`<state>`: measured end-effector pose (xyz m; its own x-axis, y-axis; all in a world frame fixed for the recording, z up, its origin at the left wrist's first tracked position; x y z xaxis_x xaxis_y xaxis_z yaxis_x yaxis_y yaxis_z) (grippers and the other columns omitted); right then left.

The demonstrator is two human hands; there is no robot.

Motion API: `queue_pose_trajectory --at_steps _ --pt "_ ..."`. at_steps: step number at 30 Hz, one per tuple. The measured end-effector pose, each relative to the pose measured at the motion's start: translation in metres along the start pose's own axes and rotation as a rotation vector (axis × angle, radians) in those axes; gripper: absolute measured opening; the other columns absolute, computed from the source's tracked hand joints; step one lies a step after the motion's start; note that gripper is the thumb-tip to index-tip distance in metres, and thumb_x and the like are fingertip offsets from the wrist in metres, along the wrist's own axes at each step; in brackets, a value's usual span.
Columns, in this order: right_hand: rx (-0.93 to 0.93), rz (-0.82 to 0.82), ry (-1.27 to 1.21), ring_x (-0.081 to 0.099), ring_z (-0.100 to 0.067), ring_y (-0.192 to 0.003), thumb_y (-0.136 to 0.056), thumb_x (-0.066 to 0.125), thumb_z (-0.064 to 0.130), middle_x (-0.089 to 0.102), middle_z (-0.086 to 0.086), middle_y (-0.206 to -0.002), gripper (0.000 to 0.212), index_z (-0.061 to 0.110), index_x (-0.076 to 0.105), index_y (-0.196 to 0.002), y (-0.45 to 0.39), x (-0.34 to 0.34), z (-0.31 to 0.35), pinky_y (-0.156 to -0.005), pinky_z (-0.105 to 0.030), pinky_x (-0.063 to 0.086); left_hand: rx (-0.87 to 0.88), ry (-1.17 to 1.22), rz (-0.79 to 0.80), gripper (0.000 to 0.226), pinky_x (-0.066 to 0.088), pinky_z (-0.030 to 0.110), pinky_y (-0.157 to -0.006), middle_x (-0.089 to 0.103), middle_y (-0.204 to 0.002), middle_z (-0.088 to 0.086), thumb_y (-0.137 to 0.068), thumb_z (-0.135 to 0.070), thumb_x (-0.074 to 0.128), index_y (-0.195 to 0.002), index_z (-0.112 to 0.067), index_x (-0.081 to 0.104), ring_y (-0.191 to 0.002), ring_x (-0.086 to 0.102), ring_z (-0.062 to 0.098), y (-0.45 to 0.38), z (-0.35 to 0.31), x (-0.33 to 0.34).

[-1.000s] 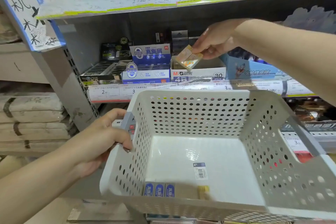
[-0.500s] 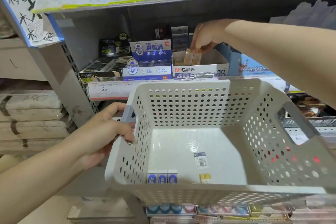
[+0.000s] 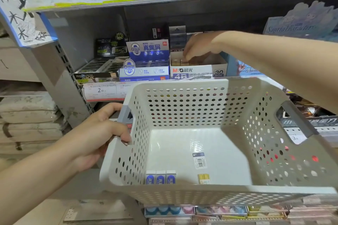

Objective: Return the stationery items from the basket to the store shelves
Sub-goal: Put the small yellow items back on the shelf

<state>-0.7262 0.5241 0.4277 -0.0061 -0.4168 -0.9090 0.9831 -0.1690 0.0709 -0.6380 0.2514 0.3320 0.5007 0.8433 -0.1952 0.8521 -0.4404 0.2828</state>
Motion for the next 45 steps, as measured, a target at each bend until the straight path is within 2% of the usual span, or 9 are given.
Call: queue_pose_trajectory --at_steps 2,7,20,24,27,30,32,38,45 --pt "-0.028 0.013 0.013 0.063 -0.013 -0.078 -0.081 0.072 0.019 0.066 -0.004 -0.102 0.029 0.009 0.066 -0.108 0.001 0.002 0.002 -0.061 -0.018 0.050 0.001 0.008 0.006 0.059 0.055 0.042 -0.060 0.068 -0.066 0.015 -0.044 0.004 0.056 -0.096 -0.022 0.060 -0.057 0.063 0.032 -0.001 0.000 0.000" --pt "-0.147 -0.054 0.202 0.061 -0.020 -0.100 -0.087 0.063 0.011 0.066 -0.004 -0.114 0.028 0.015 0.067 -0.114 -0.001 0.003 0.005 -0.082 -0.023 0.046 0.010 0.010 -0.004 0.057 0.054 0.046 -0.067 0.068 -0.068 0.015 -0.043 0.005 0.056 -0.093 -0.022 0.060 -0.056 0.064 0.031 -0.002 -0.001 -0.003" --pt "-0.207 -0.097 0.334 0.059 -0.023 -0.107 -0.091 0.056 0.012 0.064 -0.003 -0.120 0.028 0.017 0.065 -0.117 -0.001 0.007 0.012 -0.097 -0.033 0.046 0.005 -0.001 -0.021 0.057 0.051 0.051 -0.076 0.068 -0.065 0.014 -0.044 0.007 0.057 -0.092 -0.023 0.060 -0.060 0.062 0.030 -0.003 -0.003 -0.004" --pt "-0.231 -0.186 0.234 0.054 -0.023 -0.117 -0.093 0.044 0.002 0.059 -0.006 -0.128 0.036 0.010 0.060 -0.124 0.018 -0.009 0.022 -0.095 -0.027 0.040 0.006 -0.006 -0.013 0.053 0.054 0.043 -0.065 0.066 -0.063 0.013 -0.053 0.013 0.059 -0.094 -0.021 0.060 -0.056 0.063 0.029 -0.003 -0.003 -0.005" --pt "-0.317 -0.272 0.201 0.060 -0.020 -0.106 -0.090 0.047 0.005 0.065 -0.005 -0.115 0.030 0.011 0.067 -0.112 0.048 -0.020 0.038 -0.090 -0.027 0.045 0.003 0.001 -0.007 0.053 0.053 0.044 -0.067 0.066 -0.064 0.014 -0.052 0.012 0.060 -0.093 -0.021 0.059 -0.058 0.062 0.030 -0.003 -0.002 -0.005" --pt "-0.353 -0.285 0.091 0.063 -0.013 -0.080 -0.088 0.052 0.009 0.071 -0.007 -0.091 0.019 0.011 0.070 -0.089 0.080 -0.017 0.044 -0.077 -0.021 0.049 0.006 0.017 0.002 0.052 0.053 0.043 -0.066 0.065 -0.063 0.013 -0.054 0.014 0.059 -0.091 -0.022 0.059 -0.060 0.062 0.031 -0.004 -0.002 -0.005" --pt "-0.337 -0.211 0.060 0.062 -0.008 -0.062 -0.087 0.052 0.011 0.070 -0.006 -0.074 0.019 0.005 0.069 -0.082 0.097 -0.002 0.046 -0.063 -0.011 0.049 0.009 0.028 0.010 0.053 0.053 0.045 -0.068 0.066 -0.064 0.013 -0.049 0.013 0.059 -0.087 -0.023 0.060 -0.063 0.062 0.032 -0.004 -0.001 -0.005" --pt "-0.211 0.276 0.185 0.061 -0.014 -0.053 -0.085 0.055 0.007 0.061 -0.003 -0.060 0.016 0.004 0.065 -0.073 0.111 0.090 0.032 -0.055 -0.022 0.053 0.023 0.032 -0.005 0.055 0.052 0.050 -0.073 0.067 -0.066 0.012 -0.042 0.006 0.056 -0.088 -0.024 0.060 -0.062 0.063 0.031 -0.005 0.000 -0.006" --pt "-0.120 0.710 0.366 0.051 -0.010 -0.056 -0.085 0.054 0.004 0.057 -0.003 -0.067 0.026 -0.006 0.066 -0.105 0.124 0.191 -0.001 -0.056 -0.021 0.046 0.024 0.037 -0.021 0.056 0.052 0.049 -0.071 0.068 -0.069 0.011 -0.042 0.005 0.056 -0.088 -0.026 0.061 -0.065 0.062 0.032 -0.006 0.001 -0.007"
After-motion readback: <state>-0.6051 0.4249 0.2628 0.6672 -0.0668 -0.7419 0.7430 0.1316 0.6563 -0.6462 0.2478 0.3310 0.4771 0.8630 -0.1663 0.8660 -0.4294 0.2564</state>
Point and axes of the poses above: each hand's wrist, its own y-axis away from the middle knuckle, its own x-axis out of the palm, z = x × y, the point moved 9 cm from there along -y, towards the middle knuckle
